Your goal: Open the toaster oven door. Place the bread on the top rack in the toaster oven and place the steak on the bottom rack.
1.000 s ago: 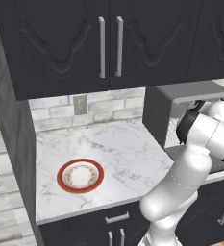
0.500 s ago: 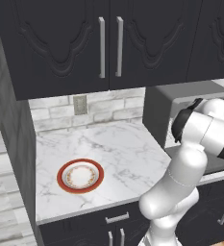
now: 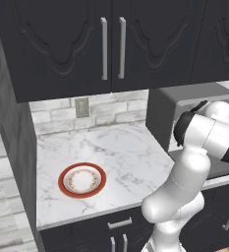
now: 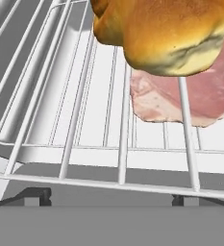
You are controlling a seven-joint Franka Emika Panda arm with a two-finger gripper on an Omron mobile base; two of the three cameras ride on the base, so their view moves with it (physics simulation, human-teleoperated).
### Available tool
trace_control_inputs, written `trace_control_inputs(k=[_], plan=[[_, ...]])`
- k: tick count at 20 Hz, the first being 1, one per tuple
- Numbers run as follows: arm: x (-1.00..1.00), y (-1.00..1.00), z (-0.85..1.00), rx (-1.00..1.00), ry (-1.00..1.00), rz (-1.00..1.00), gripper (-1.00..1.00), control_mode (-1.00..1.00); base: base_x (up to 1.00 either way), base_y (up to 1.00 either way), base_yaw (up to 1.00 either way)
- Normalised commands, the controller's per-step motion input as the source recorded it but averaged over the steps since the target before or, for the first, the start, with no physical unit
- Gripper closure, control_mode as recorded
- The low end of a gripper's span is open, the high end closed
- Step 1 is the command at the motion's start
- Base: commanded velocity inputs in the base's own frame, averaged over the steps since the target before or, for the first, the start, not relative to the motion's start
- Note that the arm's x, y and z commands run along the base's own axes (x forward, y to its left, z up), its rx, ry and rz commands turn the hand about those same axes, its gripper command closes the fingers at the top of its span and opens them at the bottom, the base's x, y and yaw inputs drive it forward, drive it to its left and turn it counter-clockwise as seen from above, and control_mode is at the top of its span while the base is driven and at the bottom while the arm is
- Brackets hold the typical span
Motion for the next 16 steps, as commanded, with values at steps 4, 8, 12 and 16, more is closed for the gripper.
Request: trace_control_inputs(k=[4, 8, 12, 16], plan=[[0.33, 0.00, 0.28, 0.15, 0.03, 0.05, -1.00, -1.00, 0.00, 0.00, 0.00], [0.18, -0.02, 0.32, 0.14, 0.00, 0.06, -1.00, -1.00, 0.00, 0.00, 0.00], [0.00, -0.08, 0.27, 0.11, 0.00, 0.09, -1.00, -1.00, 0.00, 0.00, 0.00], [0.03, -0.11, 0.32, 0.10, 0.00, 0.07, -1.00, -1.00, 0.00, 0.00, 0.00]])
